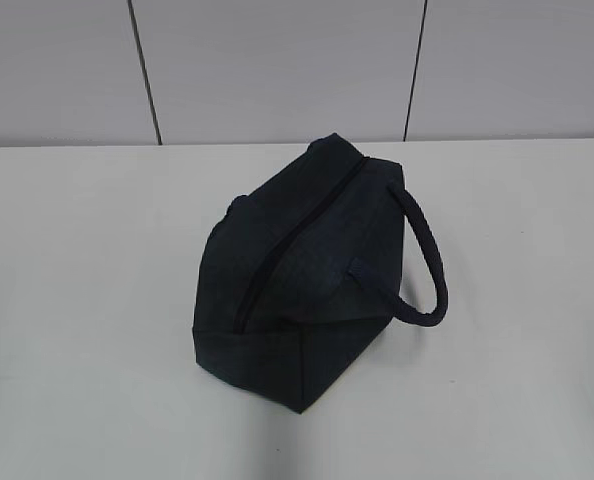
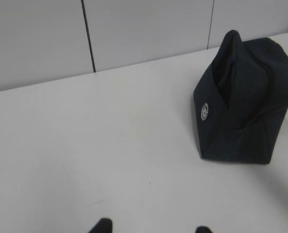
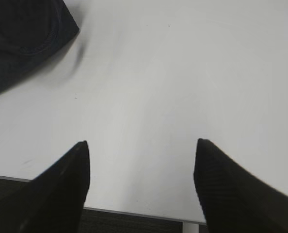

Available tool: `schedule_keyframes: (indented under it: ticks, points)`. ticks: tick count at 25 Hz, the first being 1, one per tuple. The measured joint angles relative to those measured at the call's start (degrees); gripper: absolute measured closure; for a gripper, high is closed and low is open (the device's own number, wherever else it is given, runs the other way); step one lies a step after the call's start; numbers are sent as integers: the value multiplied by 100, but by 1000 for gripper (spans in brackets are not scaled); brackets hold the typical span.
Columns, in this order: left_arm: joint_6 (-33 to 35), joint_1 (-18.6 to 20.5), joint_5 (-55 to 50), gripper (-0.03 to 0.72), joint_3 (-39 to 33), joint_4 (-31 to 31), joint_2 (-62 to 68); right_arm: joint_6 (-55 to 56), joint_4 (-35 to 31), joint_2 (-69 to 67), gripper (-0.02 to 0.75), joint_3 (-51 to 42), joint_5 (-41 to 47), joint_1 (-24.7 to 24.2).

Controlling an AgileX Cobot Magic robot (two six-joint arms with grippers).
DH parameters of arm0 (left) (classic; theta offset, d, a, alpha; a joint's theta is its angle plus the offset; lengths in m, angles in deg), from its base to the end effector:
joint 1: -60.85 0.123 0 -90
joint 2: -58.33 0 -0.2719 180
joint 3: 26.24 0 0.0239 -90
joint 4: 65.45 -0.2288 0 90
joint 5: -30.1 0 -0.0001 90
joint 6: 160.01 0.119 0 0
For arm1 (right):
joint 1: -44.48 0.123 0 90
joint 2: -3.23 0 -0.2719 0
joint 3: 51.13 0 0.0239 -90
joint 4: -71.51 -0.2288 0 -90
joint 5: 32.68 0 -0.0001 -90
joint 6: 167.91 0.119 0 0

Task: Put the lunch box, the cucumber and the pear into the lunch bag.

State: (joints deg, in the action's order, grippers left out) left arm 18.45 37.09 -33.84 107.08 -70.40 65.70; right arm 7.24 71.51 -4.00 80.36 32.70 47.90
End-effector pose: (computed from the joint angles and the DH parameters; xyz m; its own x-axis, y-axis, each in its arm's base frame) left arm 0.0095 0.0059 0.2559 -0.4245 0.1990 -0.8833 0.3438 0.9379 0.0461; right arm 0.0077 0.0005 0.2442 -0.5090 -0.1151 -0.8530 -0.1031 0.9920 -0.0724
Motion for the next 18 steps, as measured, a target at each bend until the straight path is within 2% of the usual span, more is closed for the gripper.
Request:
schedule_keyframes:
  ticks: [3,6,9,18]
  points:
    - [0,188,0,385,0,0,0,0,0,0,221,0,0,0]
    - [0,1046,0,400,0,7,-7,0,0,0,221,0,0,0]
    - [0,1670,1,412,-4,7,-14,0,0,0,220,0,0,0]
    - [0,1746,1,419,-4,7,-14,0,0,0,221,0,0,0]
